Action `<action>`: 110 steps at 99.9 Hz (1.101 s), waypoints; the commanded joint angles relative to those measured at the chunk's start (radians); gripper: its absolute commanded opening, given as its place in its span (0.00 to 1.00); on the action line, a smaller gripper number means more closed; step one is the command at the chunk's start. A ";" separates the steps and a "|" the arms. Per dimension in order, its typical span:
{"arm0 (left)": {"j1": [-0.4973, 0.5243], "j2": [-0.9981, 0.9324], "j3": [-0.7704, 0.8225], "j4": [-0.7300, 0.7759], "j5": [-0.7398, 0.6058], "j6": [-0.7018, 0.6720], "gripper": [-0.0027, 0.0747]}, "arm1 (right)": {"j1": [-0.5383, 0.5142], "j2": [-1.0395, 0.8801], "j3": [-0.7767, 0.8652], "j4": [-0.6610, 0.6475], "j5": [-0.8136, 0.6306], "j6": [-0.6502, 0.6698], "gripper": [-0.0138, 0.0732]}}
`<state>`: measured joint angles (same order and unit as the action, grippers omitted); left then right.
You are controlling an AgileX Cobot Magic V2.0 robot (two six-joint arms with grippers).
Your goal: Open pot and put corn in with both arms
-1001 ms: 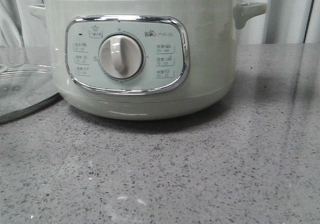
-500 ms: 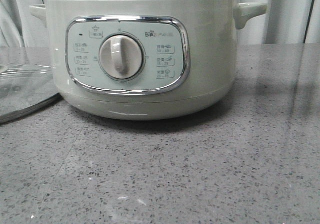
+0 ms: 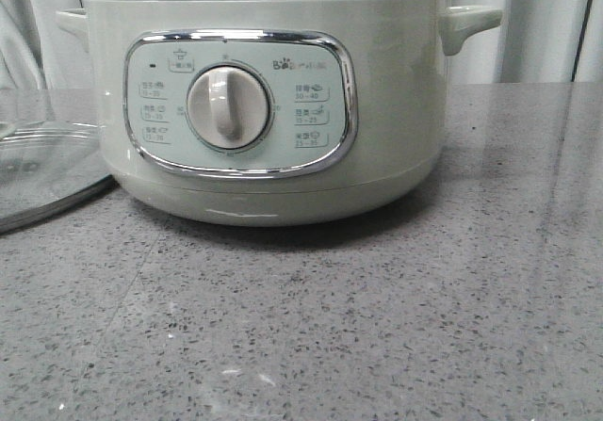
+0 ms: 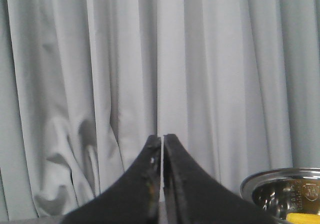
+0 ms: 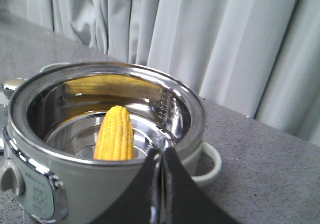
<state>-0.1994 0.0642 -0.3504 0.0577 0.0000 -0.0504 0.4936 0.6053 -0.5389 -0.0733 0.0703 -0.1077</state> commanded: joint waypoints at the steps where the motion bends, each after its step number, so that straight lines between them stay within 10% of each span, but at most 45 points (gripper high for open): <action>1: 0.000 -0.028 0.013 -0.040 -0.053 -0.010 0.01 | -0.032 -0.091 0.048 -0.013 -0.117 -0.010 0.08; 43: 0.000 -0.097 0.105 -0.058 0.023 -0.010 0.01 | -0.144 -0.419 0.126 -0.028 -0.036 -0.010 0.08; 110: 0.000 -0.097 0.106 -0.058 0.023 -0.010 0.01 | -0.144 -0.431 0.126 -0.028 -0.038 -0.010 0.08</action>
<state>-0.1994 -0.0061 -0.2184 0.0097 0.0890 -0.0504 0.3556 0.1651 -0.3863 -0.0889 0.1039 -0.1077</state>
